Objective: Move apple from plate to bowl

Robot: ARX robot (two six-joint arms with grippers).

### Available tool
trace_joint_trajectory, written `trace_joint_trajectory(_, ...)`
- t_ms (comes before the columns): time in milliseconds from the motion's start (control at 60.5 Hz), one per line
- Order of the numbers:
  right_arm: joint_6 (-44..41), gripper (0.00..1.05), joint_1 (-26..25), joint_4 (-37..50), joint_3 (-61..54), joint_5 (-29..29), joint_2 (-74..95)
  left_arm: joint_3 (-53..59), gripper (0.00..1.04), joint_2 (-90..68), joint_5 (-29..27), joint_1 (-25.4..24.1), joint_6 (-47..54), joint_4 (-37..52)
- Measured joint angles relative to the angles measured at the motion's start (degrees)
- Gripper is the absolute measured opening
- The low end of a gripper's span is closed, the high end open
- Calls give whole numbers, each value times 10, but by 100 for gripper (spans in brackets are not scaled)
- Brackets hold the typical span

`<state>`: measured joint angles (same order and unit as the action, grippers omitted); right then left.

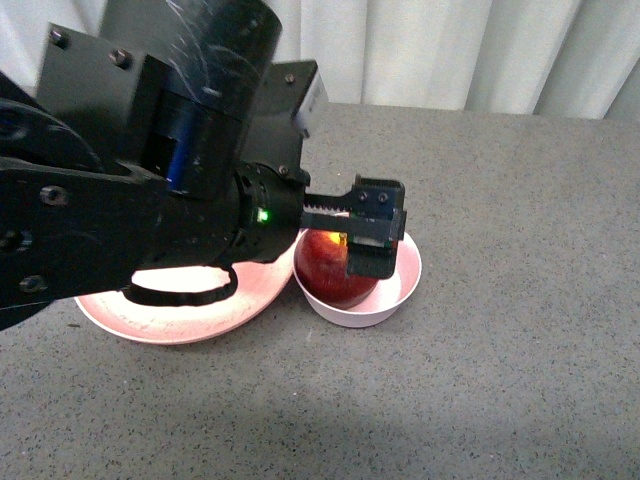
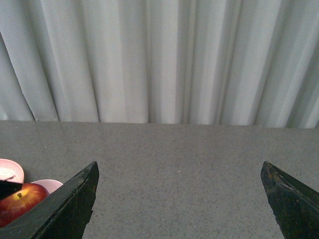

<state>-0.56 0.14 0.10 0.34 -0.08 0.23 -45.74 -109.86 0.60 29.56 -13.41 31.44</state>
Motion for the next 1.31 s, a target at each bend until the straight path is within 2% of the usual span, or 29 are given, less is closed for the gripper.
trace_joint_trajectory(198,0,95,0,0,0,0,0,85,98,95,-27,-25,-6,48)
trace_joint_trajectory(314,0,95,0,0,0,0,0,130,98,138,-67,-41,6,70)
trace_joint_trajectory(330,0,95,0,0,0,0,0,136,97,137,-79,-41,12,83)
trace_joint_trajectory(380,0,95,0,0,0,0,0,174,88,129,-161,-47,43,206)
trace_joint_trajectory(430,0,95,0,0,0,-1,0,217,79,127,-206,-59,78,315)
trace_joint_trajectory(529,0,95,0,0,0,1,0,279,61,168,-206,-93,106,419)
trace_joint_trajectory(760,0,95,0,0,0,0,0,359,23,283,-150,-146,124,392)
trace_joint_trajectory(876,0,95,0,0,0,0,0,377,4,368,-126,-171,125,315)
trace_joint_trajectory(1305,0,95,0,0,0,0,0,436,4,591,-64,-234,129,165)
